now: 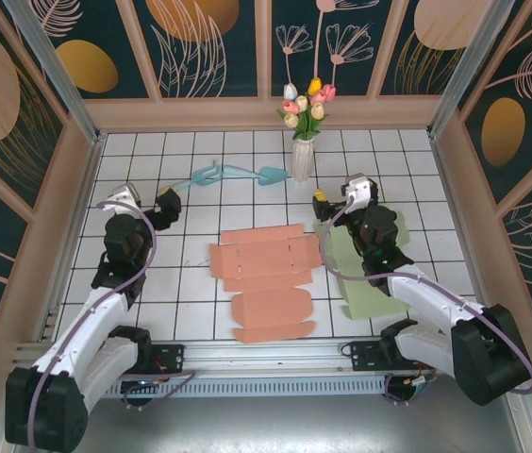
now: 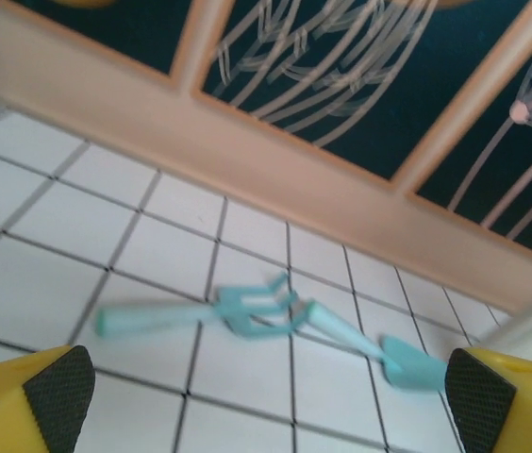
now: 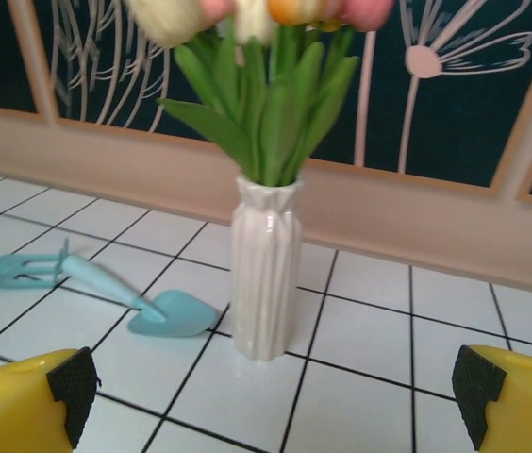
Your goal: Fold the paper box
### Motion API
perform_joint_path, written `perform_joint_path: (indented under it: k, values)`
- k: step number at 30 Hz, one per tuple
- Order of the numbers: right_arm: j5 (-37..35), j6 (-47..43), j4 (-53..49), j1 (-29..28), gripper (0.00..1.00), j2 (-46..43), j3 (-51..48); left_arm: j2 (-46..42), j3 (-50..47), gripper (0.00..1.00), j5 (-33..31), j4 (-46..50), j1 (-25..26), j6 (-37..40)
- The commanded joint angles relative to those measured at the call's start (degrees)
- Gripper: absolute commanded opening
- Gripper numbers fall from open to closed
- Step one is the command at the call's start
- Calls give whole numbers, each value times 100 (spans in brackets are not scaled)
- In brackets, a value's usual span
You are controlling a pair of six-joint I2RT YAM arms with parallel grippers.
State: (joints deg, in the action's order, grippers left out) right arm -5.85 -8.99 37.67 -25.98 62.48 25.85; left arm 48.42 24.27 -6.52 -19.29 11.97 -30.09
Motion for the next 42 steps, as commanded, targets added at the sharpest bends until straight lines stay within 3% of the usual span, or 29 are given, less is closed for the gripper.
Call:
perform_joint_path:
  k: [1, 9, 13, 17, 23, 32, 37, 42]
  values:
    - [467, -179, -291, -155, 99, -205, 123, -296, -80, 95, -22, 1127, 527, -497]
    - [715, -275, -315, -213, 99, -238, 86, 752, -308, 87, -848, 765, 1886, -699]
    - [692, -276, -350, -211, 99, -229, 122, 1106, -416, 84, -1204, 556, 2285, -732]
    - [637, -278, -335, -209, 99, -180, 142, 1205, -653, 80, -1287, 424, 2345, -788]
    - [679, -262, -339, -215, 99, -103, 166, 1634, -872, 73, -649, -146, 2353, -759]
    - [827, -284, -420, -246, 99, -119, 197, 2276, -770, 69, -280, -400, 2368, -689]
    - [853, -278, -425, -249, 99, -83, 204, 2433, -731, 55, -222, -530, 2415, -648]
    - [947, -244, -443, -259, 99, -69, 253, 2459, -765, 27, -219, -731, 2425, -656]
